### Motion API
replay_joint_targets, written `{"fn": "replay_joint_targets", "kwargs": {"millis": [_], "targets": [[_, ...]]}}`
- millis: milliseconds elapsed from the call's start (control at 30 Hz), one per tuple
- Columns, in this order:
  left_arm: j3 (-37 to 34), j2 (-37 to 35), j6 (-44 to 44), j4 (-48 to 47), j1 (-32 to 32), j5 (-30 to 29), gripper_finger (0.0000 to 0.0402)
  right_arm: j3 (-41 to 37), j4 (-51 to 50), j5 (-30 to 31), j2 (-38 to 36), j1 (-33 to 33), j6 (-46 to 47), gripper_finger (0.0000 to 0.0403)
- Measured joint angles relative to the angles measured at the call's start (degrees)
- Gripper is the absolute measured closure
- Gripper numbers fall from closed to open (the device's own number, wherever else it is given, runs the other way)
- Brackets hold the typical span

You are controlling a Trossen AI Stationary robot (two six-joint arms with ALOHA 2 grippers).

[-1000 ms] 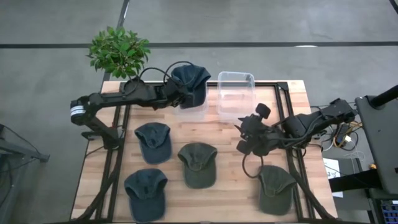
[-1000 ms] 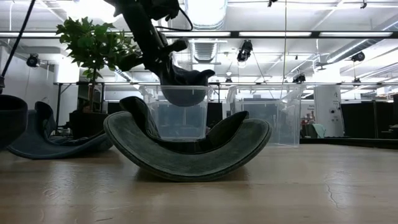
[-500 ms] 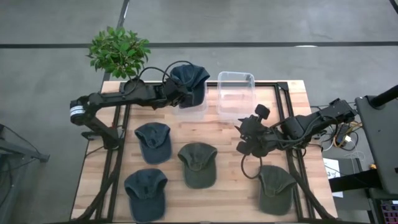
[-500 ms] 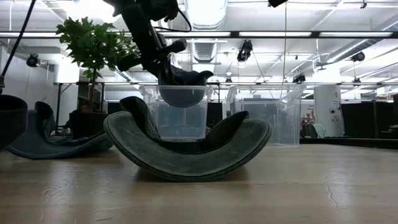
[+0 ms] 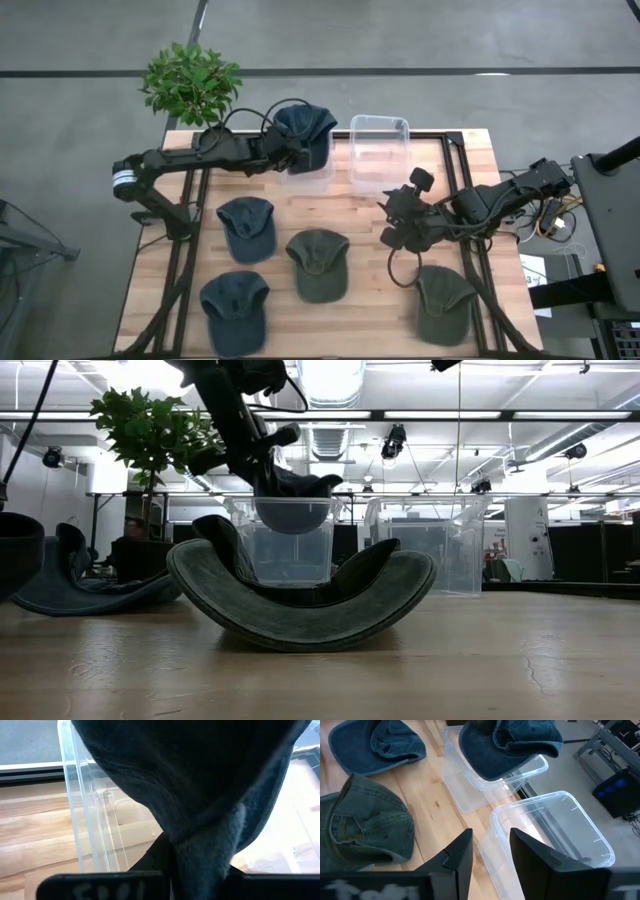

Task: Pick & Place hat
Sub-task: Put the top right blue cap into the left transparent bin

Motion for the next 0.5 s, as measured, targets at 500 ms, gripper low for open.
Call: {"fn": "replay_joint_targets", "kwargs": {"millis": [500], "targets": [[-0.13, 0.00, 0.04, 0.06, 0.00, -0.17, 0.0323, 0.00, 0.07, 0.00, 0.00, 0.00, 0.10, 0.0281]]}}
